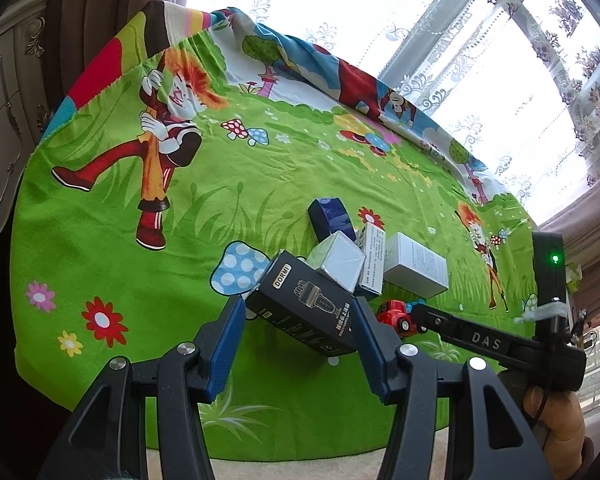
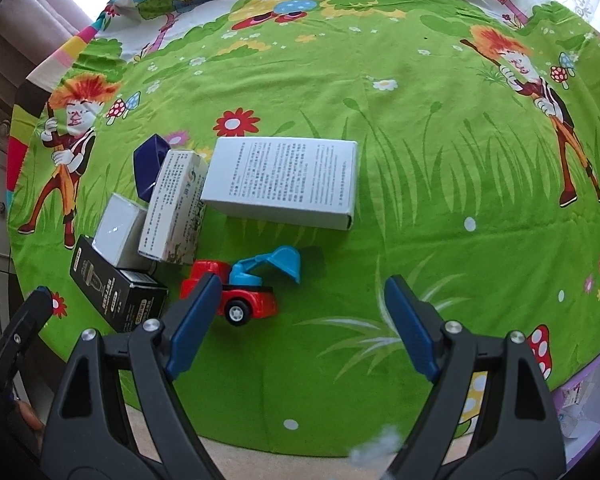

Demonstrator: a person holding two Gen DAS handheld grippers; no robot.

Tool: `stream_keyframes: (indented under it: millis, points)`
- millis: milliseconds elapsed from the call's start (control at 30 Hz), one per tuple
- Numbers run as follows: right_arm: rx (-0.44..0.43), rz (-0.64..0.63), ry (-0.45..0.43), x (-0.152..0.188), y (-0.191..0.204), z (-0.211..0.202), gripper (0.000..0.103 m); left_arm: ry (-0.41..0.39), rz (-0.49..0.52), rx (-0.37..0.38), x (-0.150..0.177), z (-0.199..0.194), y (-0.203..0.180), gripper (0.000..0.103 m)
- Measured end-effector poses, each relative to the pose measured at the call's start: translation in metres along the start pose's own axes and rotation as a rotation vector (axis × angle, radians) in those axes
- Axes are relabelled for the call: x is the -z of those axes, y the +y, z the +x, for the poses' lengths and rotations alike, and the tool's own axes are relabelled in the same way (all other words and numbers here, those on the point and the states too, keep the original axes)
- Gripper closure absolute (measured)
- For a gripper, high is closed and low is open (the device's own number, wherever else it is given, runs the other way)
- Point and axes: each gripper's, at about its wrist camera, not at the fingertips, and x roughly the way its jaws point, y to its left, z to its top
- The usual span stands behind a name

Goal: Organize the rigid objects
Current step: 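Approach the black DORMI box with the left gripper while the right gripper approaches the red toy car, then grasp the black DORMI box with the left gripper while the right gripper grasps the red-and-blue toy car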

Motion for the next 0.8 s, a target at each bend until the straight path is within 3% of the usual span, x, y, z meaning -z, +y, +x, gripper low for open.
stream_keyframes:
  millis: [500,633,800]
  points:
    - [0.006,-0.139,0.036,0.045,0.012,-0.017,0.017,0.046,0.007,-0.028,0.002,0.006,0.01,0.048]
    - [0.038,-0.225,0.118,0.067,0.018,-0.007,0.017,0.048,0.009,-0.023,0.003,0.007,0.009,0.048]
    - [0.025,-0.208,0.116,0.072,0.013,-0.007,0.017,0.068,-0.002,-0.001,0.002,0.009,0.007,0.048]
